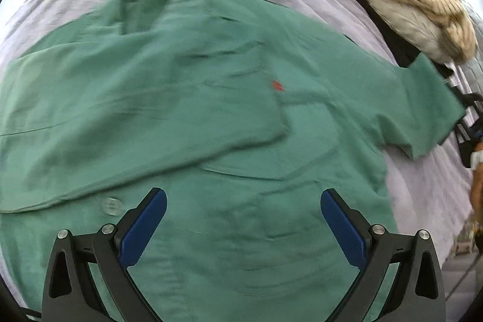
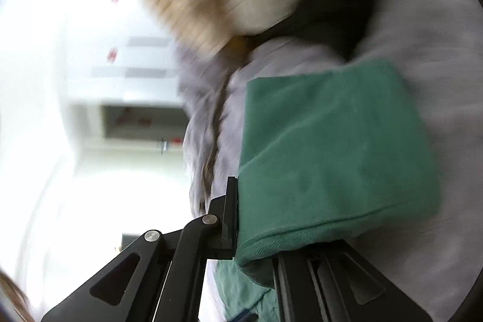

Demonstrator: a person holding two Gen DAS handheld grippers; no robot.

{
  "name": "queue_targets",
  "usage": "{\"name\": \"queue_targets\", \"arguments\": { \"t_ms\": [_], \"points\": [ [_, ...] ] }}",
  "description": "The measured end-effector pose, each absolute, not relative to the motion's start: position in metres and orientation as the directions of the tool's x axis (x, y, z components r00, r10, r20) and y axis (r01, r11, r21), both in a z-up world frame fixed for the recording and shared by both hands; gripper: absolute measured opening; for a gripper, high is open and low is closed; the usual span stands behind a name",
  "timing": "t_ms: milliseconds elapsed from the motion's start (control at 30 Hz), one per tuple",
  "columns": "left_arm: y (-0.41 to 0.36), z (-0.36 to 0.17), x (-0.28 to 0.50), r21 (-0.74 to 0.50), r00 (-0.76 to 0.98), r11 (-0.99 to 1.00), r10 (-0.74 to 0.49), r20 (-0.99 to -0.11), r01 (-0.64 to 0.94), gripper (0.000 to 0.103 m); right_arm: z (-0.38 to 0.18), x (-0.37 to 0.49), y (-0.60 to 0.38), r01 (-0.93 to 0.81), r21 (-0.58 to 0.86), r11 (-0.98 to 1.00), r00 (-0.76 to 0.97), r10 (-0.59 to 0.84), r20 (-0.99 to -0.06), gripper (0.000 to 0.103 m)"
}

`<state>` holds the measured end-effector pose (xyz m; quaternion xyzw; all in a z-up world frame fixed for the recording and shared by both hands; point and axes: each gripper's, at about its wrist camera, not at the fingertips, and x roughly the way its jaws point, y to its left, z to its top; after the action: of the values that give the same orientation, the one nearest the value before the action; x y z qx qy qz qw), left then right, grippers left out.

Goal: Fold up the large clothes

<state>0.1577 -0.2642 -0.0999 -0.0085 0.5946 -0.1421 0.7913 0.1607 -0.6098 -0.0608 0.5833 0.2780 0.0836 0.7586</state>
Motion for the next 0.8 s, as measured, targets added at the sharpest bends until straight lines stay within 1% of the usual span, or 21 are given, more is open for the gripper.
{"name": "queue_targets", "arguments": {
  "t_ms": [100, 200, 267, 367, 433, 467, 567, 600, 633, 667, 700, 767, 800],
  "points": [
    [-0.240, -0.097, 0.164, -0.166, 0.280, 0.971, -0.209, -0.937, 0.171, 0.102, -0.029, 0.195, -0.552, 0.101, 0.882, 0.460, 0.766, 0.530, -0.364, 0.002],
    [-0.213, -0.093, 0.171, -0.146, 0.320, 0.983, -0.175, -0.931, 0.114, 0.102, -0.005, 0.228, -0.470, -0.022, 0.774, 0.633, 0.677, 0.579, -0.454, 0.002],
    [-0.184, -0.090, 0.171, -0.140, 0.339, 0.987, -0.159, -0.927, 0.079, 0.102, -0.006, 0.240, -0.422, -0.076, 0.725, 0.684, 0.622, 0.601, -0.502, 0.003],
    [-0.131, -0.085, 0.171, -0.117, 0.378, 0.993, -0.112, -0.919, 0.010, 0.102, -0.033, 0.257, -0.353, -0.105, 0.679, 0.727, 0.527, 0.620, -0.582, 0.003],
    [-0.106, -0.085, 0.173, -0.086, 0.403, 0.996, -0.066, -0.913, -0.032, 0.102, -0.061, 0.264, -0.315, -0.101, 0.646, 0.756, 0.458, 0.612, -0.645, 0.003],
    [-0.094, -0.087, 0.175, -0.072, 0.410, 0.996, -0.046, -0.911, -0.048, 0.102, -0.079, 0.266, -0.296, -0.088, 0.600, 0.795, 0.419, 0.576, -0.702, 0.005],
    [-0.063, -0.099, 0.180, -0.054, 0.395, 0.995, -0.018, -0.919, -0.080, 0.102, -0.121, 0.264, -0.273, -0.049, 0.502, 0.864, 0.332, 0.488, -0.807, 0.008],
    [-0.056, -0.104, 0.183, -0.051, 0.387, 0.995, -0.014, -0.922, -0.086, 0.102, -0.131, 0.262, -0.273, -0.021, 0.491, 0.871, 0.316, 0.472, -0.823, 0.008],
    [-0.051, -0.107, 0.183, -0.049, 0.380, 0.995, -0.011, -0.925, -0.090, 0.102, -0.133, 0.259, -0.276, -0.001, 0.512, 0.859, 0.322, 0.485, -0.813, 0.009],
    [-0.045, -0.109, 0.185, -0.049, 0.376, 0.995, -0.011, -0.927, -0.092, 0.102, -0.133, 0.255, -0.281, 0.028, 0.543, 0.839, 0.331, 0.505, -0.797, 0.019],
    [-0.042, -0.111, 0.186, -0.052, 0.374, 0.994, -0.013, -0.927, -0.093, 0.102, -0.132, 0.249, -0.287, 0.065, 0.578, 0.814, 0.333, 0.528, -0.781, 0.025],
    [-0.038, -0.112, 0.188, -0.071, 0.380, 0.993, -0.031, -0.924, -0.091, 0.102, -0.125, 0.235, -0.310, 0.157, 0.657, 0.737, 0.394, 0.563, -0.726, 0.055],
    [-0.036, -0.112, 0.188, -0.083, 0.386, 0.993, -0.043, -0.922, -0.088, 0.102, -0.121, 0.224, -0.323, 0.210, 0.689, 0.693, 0.455, 0.555, -0.697, 0.059]
  ]
}}
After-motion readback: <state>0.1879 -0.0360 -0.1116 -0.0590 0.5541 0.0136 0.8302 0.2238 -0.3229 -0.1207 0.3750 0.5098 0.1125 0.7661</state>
